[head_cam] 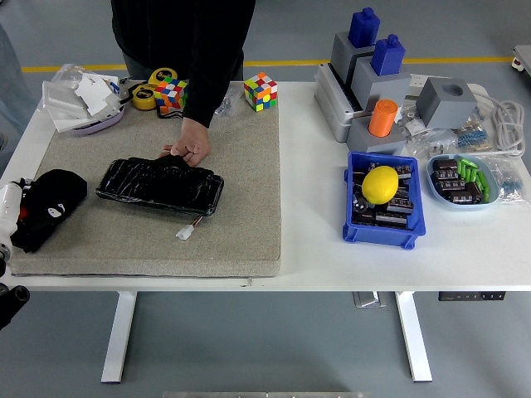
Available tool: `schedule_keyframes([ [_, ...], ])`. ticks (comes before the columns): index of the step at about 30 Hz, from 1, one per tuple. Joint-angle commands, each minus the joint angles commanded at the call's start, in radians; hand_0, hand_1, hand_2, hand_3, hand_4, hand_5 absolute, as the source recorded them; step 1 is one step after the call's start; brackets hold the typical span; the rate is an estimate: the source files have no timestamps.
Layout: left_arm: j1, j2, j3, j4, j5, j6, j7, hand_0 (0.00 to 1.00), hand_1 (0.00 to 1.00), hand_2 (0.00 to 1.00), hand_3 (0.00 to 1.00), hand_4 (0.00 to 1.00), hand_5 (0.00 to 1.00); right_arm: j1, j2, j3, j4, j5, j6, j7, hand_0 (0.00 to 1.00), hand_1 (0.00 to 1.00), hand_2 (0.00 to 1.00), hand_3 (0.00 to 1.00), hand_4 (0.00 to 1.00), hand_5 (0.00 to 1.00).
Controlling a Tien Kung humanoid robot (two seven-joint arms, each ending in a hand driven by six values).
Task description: Pick the rag up,wipe the panel,place it on the desk
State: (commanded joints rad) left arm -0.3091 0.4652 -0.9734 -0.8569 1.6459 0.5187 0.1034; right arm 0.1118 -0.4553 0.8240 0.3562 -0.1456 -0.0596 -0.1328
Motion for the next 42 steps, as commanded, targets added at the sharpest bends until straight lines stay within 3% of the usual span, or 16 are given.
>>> schedule_keyframes([
  [1,0.001,0.001,-0.003,-0.006,0.002,-0.002,0.002,0.440,0.634,0.703,0.760,0.998,0.685,0.000,0.000,0.000,0.000,0.000,0.000,0.000,0.727,0.631,0.674,0.638,0.998,0.644],
  [2,0.002,0.003,-0.009,-0.017,0.009,-0.003,0.006,0.447,0.641,0.709,0.768,0.998,0.773,0.001,0.000,-0.001,0.000,0.001,0.000,0.000,0.726,0.631,0.673,0.636,0.998,0.639],
  [15,0.018,0.034,-0.075,-0.101,0.056,-0.019,0.039,0.449,0.647,0.713,0.774,0.998,0.812,0.001,0.001,-0.005,-0.001,0.001,-0.001,0.001,0.724,0.630,0.675,0.634,0.998,0.633],
  [24,0.040,0.062,-0.141,-0.248,0.103,-0.029,0.076,0.450,0.655,0.713,0.775,0.998,0.826,0.003,0.002,-0.007,-0.003,0.003,-0.003,0.003,0.723,0.630,0.674,0.633,0.998,0.633],
  [33,0.055,0.086,-0.183,-0.336,0.099,-0.040,0.097,0.452,0.660,0.714,0.777,0.998,0.839,0.004,0.007,-0.006,-0.002,0.006,-0.007,0.005,0.724,0.630,0.675,0.633,0.998,0.632],
  [38,0.078,0.098,-0.218,-0.405,0.108,-0.055,0.133,0.452,0.660,0.714,0.777,0.998,0.839,0.001,0.011,0.003,-0.002,0.003,-0.012,0.007,0.724,0.630,0.675,0.633,0.998,0.632],
  [39,0.081,0.099,-0.222,-0.413,0.105,-0.057,0.139,0.453,0.659,0.704,0.776,0.998,0.788,0.002,0.013,0.002,-0.002,0.003,-0.013,0.008,0.724,0.631,0.675,0.632,0.998,0.629],
  [42,0.094,0.098,-0.234,-0.437,0.091,-0.060,0.151,0.453,0.659,0.704,0.776,0.998,0.788,0.003,0.019,0.003,-0.002,0.002,-0.016,0.011,0.724,0.631,0.675,0.632,0.998,0.629],
])
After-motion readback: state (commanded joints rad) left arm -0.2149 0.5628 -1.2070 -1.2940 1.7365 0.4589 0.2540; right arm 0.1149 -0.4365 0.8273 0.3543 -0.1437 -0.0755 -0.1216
